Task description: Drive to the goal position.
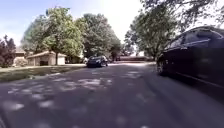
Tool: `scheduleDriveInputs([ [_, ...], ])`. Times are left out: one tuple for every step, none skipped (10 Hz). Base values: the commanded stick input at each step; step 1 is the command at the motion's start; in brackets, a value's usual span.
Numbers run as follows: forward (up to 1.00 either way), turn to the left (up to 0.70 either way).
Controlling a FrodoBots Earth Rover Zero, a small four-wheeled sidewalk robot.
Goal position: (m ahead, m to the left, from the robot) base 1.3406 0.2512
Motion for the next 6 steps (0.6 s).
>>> scheduleDriveInputs([
  [0.69,0.03],
  [0.69,0.03],
  [0.69,0.03],
  [0.69,0.03],
  [0.69,0.03],
  [0.69,0.03],
])
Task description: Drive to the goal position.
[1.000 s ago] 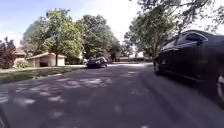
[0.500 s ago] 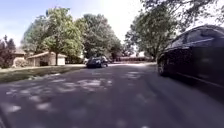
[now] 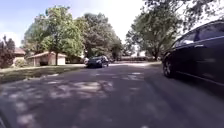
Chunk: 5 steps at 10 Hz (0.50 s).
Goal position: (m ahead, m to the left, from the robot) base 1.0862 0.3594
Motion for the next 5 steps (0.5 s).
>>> scheduleDriveInputs([
  [0.69,0.03],
  [0.69,0.03],
  [0.69,0.03],
  [0.69,0.03],
  [0.69,0.03],
])
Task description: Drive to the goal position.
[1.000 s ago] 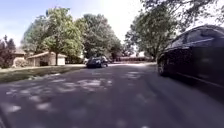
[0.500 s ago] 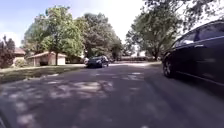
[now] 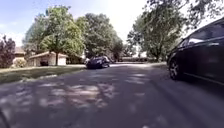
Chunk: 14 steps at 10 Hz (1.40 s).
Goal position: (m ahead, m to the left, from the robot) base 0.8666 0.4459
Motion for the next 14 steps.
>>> scheduleDriveInputs([
  [0.69,0.03],
  [0.69,0.03],
  [0.69,0.03],
  [0.69,0.03],
  [0.69,0.03],
  [0.69,0.03],
  [0.69,0.03],
  [0.69,0.03],
  [0.69,0.03],
  [0.69,0.03],
  [0.69,0.03],
  [0.69,0.00],
  [0.69,-0.08],
  [0.69,-0.17],
])
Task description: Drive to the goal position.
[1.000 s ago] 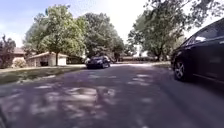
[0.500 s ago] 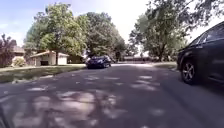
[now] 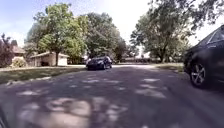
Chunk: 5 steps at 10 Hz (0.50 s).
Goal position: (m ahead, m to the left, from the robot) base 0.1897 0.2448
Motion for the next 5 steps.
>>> scheduleDriveInputs([
  [0.69,-0.25],
  [0.69,-0.34],
  [0.69,-0.34],
  [0.69,-0.10],
  [0.69,0.01],
])
